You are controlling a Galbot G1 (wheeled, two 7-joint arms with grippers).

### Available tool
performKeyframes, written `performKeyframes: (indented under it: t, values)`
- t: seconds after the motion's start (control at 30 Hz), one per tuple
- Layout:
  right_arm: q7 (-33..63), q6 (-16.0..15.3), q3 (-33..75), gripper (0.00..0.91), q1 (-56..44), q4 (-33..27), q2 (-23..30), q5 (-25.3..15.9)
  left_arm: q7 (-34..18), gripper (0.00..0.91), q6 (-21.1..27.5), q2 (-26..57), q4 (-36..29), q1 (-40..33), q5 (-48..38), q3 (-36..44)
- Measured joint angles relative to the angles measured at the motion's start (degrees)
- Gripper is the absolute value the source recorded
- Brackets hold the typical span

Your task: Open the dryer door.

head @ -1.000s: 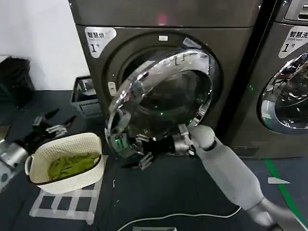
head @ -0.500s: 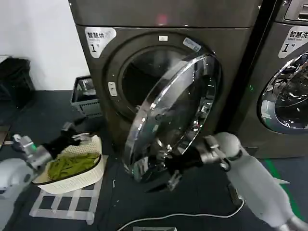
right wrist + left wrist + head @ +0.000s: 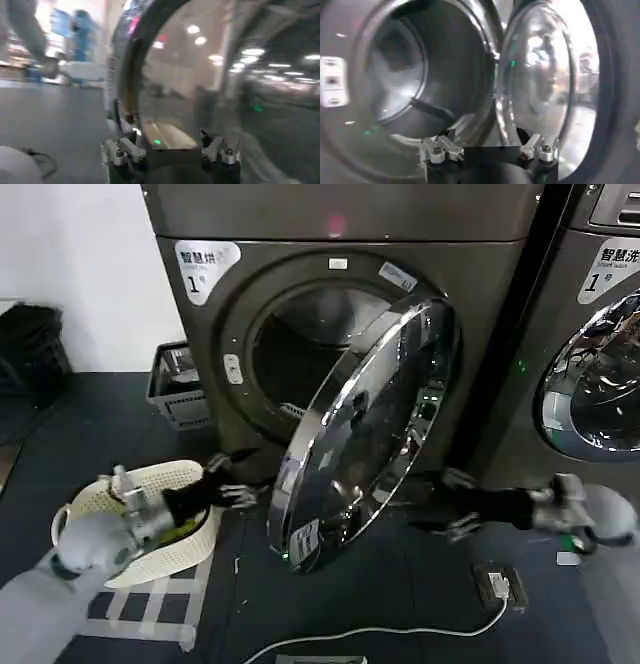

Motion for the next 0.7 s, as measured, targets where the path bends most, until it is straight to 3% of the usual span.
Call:
performKeyframes:
  t: [0.13,0.27,0.4,0.7]
  values:
    - [6.82,-1.45,11.68,0.907,-6.53,4.37,4.62,-0.18,0.3,0.907,0.63,0.0,-1.3,-3.49,-1.18,4.54]
    - [14.85,-1.05,22.27,0.907,-11.58,8.21,9.21,3.22,0.5,0.907,0.19,-0.25,-2.49,-7.25,-3.08,9.93]
    - [24.41,-0.72,31.13,0.907,-15.68,11.52,11.26,2.95,0.94,0.907,-0.01,-0.75,-2.76,-10.91,-6.59,15.0]
    - [48.95,-7.8,45.31,0.907,-20.51,16.09,12.59,0.79,0.31,0.907,-0.63,-4.41,-0.32,-20.81,-7.36,27.22]
